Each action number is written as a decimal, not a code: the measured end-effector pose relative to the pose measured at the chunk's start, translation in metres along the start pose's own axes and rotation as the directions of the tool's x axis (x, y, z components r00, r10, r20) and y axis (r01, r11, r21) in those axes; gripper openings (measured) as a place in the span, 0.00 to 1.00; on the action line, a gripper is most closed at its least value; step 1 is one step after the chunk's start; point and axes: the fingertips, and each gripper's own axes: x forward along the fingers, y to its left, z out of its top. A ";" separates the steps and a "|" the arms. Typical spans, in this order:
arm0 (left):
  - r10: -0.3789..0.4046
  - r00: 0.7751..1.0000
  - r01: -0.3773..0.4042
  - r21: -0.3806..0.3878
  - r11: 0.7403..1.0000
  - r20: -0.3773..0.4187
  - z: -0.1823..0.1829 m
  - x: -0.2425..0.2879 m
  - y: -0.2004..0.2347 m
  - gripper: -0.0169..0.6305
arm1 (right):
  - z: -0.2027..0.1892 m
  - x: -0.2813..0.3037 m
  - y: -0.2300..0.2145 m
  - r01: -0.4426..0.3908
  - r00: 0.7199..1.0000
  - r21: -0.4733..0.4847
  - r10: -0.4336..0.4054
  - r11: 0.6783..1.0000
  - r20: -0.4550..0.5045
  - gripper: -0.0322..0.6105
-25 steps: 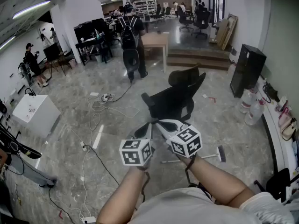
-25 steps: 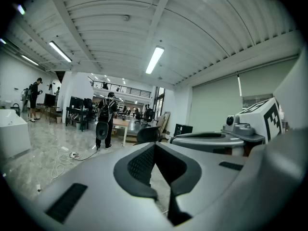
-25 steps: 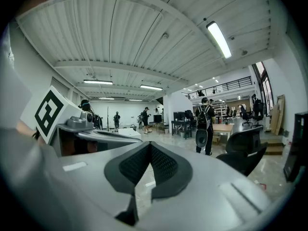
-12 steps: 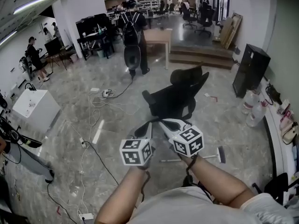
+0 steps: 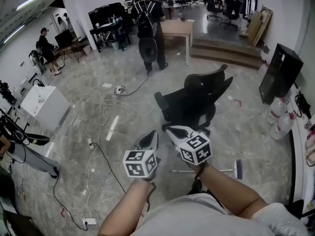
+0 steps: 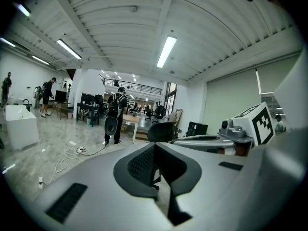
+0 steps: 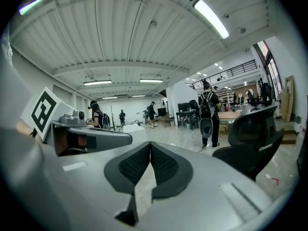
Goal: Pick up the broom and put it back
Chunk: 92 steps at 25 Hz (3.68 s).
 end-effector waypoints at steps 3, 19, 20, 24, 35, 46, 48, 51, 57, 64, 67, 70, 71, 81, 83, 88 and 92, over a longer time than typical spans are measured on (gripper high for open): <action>0.054 0.999 -0.054 -0.013 0.998 -0.001 -0.003 0.047 0.006 0.03 | -0.004 0.019 -0.047 -0.054 0.998 -0.008 0.054 0.999 -0.015 0.06; 0.129 0.977 -0.154 -0.142 0.978 -0.168 -0.157 0.181 0.114 0.03 | -0.197 0.151 -0.131 -0.238 0.900 0.079 0.251 0.968 -0.355 0.13; 0.121 0.975 -0.150 -0.151 0.977 -0.185 -0.175 0.186 0.122 0.03 | -0.216 0.160 -0.133 -0.240 0.892 0.083 0.253 0.967 -0.376 0.13; 0.103 0.966 -0.156 -0.217 0.964 -0.237 -0.254 0.197 0.166 0.03 | -0.305 0.199 -0.134 -0.281 0.853 0.079 0.287 0.956 -0.436 0.14; 0.106 0.921 -0.236 -0.318 0.918 -0.376 -0.524 0.209 0.266 0.03 | -0.632 0.256 -0.130 -0.434 0.588 0.053 0.327 0.899 -0.740 0.20; 0.079 0.898 -0.253 -0.361 0.897 -0.432 -0.763 0.231 0.334 0.03 | -0.925 0.303 -0.145 -0.497 0.384 0.007 0.228 0.868 -0.895 0.24; 0.075 0.889 -0.261 -0.364 0.894 -0.452 -0.803 0.230 0.345 0.03 | -0.972 0.308 -0.146 -0.516 0.346 0.002 0.210 0.857 -0.914 0.25; 0.074 0.877 -0.277 -0.374 0.885 -0.474 -0.856 0.233 0.358 0.03 | -1.034 0.311 -0.150 -0.555 0.290 -0.009 0.183 0.832 -0.939 0.26; 0.056 0.874 -0.276 -0.397 0.875 -0.483 -0.928 0.240 0.376 0.03 | -1.127 0.328 -0.172 -0.571 0.223 -0.057 0.088 0.819 -0.971 0.26; 0.051 0.875 -0.275 -0.407 0.871 -0.482 -0.967 0.244 0.391 0.03 | -1.186 0.338 -0.189 -0.579 0.174 -0.089 0.016 0.810 -0.985 0.26; 0.056 0.874 -0.275 -0.394 0.877 -0.483 -0.973 0.246 0.396 0.03 | -1.196 0.340 -0.191 -0.578 0.184 -0.113 -0.006 0.808 -0.983 0.26; 0.057 0.877 -0.271 -0.395 0.877 -0.476 -0.972 0.250 0.398 0.03 | -1.196 0.340 -0.194 -0.607 0.202 -0.156 -0.039 0.779 -0.979 0.25; 0.058 0.879 -0.273 -0.398 0.876 -0.474 -0.972 0.252 0.399 0.03 | -1.195 0.339 -0.195 -0.616 0.208 -0.164 -0.041 0.771 -0.977 0.23; 0.079 0.880 -0.280 -0.376 0.883 -0.469 -0.902 0.251 0.383 0.03 | -1.093 0.329 -0.177 -0.528 0.319 -0.153 0.028 0.835 -0.947 0.18; 0.079 0.884 -0.270 -0.364 0.891 -0.461 -0.855 0.251 0.369 0.03 | -1.032 0.322 -0.175 -0.505 0.376 -0.159 0.050 0.848 -0.925 0.18; 0.069 0.915 -0.219 -0.345 0.913 -0.398 -0.691 0.256 0.324 0.03 | -0.842 0.297 -0.184 -0.442 0.542 -0.197 0.086 0.875 -0.836 0.18; 0.050 0.928 -0.175 -0.316 0.933 -0.368 -0.563 0.254 0.277 0.03 | -0.685 0.268 -0.217 -0.334 0.664 -0.242 0.046 0.911 -0.747 0.18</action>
